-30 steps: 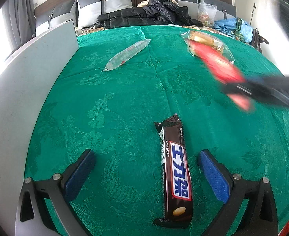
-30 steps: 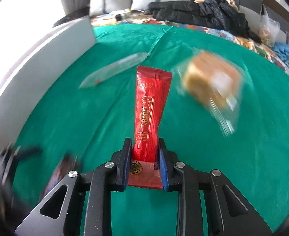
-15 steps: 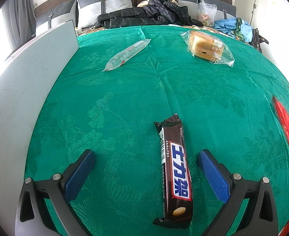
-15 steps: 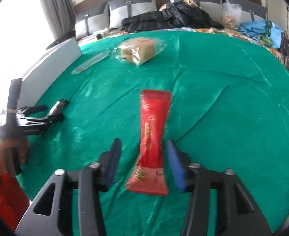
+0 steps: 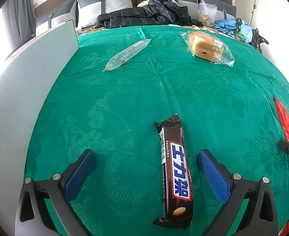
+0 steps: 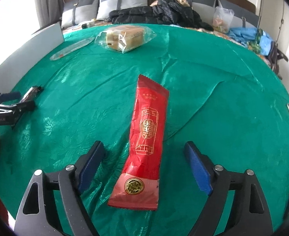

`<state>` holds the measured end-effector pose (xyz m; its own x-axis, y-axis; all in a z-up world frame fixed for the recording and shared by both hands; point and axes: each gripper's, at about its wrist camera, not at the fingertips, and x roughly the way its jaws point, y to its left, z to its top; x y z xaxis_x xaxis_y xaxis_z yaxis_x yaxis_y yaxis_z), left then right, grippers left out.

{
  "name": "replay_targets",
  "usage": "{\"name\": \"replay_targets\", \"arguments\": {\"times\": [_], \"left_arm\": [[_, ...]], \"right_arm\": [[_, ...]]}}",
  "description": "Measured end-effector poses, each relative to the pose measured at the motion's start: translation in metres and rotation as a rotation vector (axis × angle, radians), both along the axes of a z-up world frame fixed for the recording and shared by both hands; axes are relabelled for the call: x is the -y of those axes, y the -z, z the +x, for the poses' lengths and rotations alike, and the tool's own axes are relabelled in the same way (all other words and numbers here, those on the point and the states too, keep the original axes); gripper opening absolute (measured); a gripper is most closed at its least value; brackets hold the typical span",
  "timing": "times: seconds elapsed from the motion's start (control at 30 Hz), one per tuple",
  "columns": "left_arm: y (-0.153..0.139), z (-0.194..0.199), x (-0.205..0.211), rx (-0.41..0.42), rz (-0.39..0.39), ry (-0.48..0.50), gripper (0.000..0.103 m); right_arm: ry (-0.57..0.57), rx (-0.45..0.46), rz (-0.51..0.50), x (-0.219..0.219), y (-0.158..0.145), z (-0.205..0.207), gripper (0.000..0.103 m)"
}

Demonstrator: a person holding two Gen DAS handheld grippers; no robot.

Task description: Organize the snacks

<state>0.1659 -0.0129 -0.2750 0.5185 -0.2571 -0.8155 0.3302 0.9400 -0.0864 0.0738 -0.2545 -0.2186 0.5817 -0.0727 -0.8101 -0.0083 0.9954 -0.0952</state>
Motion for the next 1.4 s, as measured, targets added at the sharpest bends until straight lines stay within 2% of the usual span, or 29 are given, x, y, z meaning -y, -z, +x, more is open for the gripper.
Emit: {"name": "replay_targets", "arguments": {"times": [1.4], "left_arm": [[-0.0002, -0.0010, -0.0004, 0.000, -0.001, 0.000, 0.103]], "right_arm": [[-0.002, -0.003, -0.004, -0.0012, 0.0016, -0.0002, 0.091]]}}
